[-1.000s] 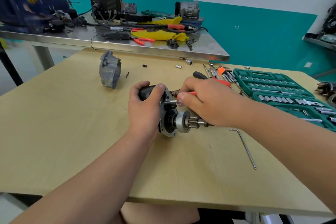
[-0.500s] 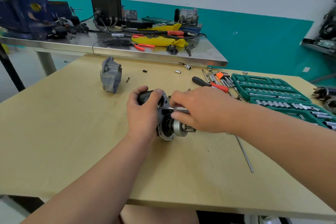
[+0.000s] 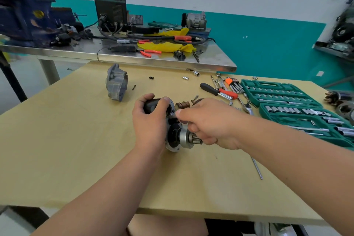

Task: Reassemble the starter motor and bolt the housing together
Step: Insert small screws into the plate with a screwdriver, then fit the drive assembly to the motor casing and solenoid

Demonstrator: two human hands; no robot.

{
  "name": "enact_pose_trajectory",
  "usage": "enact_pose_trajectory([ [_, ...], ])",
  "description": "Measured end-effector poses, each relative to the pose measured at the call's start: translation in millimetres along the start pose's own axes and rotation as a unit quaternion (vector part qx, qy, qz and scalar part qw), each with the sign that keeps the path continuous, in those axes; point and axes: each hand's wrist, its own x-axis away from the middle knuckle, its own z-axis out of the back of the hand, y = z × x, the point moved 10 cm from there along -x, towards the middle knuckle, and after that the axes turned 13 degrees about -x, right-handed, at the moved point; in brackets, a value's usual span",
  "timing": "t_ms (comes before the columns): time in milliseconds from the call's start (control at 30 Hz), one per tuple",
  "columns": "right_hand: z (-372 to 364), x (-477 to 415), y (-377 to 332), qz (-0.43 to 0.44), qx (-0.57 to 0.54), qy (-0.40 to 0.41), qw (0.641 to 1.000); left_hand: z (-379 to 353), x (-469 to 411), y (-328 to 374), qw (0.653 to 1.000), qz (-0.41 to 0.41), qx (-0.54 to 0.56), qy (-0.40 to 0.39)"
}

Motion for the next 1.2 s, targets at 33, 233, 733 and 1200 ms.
enact_pose_trajectory([
  [33, -0.7, 1.6, 0.7, -0.004, 0.001, -0.012, 1.0, -1.3, 1.1, 2.1, 1.0, -0.005, 0.0, -0.005],
  [233, 81.7, 19.7, -11.6, 0.117, 0.269, 0.15, 0.944, 0.3, -1.4, 17.8, 0.995, -0.05, -0.07, -0.045],
  [733, 121.8, 5.4, 50.9, 0.067, 0.471, 0.272, 0.837, 11.9, 0.8, 64.9, 0.923, -0.274, -0.243, -0.122],
  [1200, 37.0, -109.6, -25.6, 0.115, 0.51, 0.154, 0.838, 25.4, 1.8, 44.6, 0.95, -0.22, -0.167, -0.148],
])
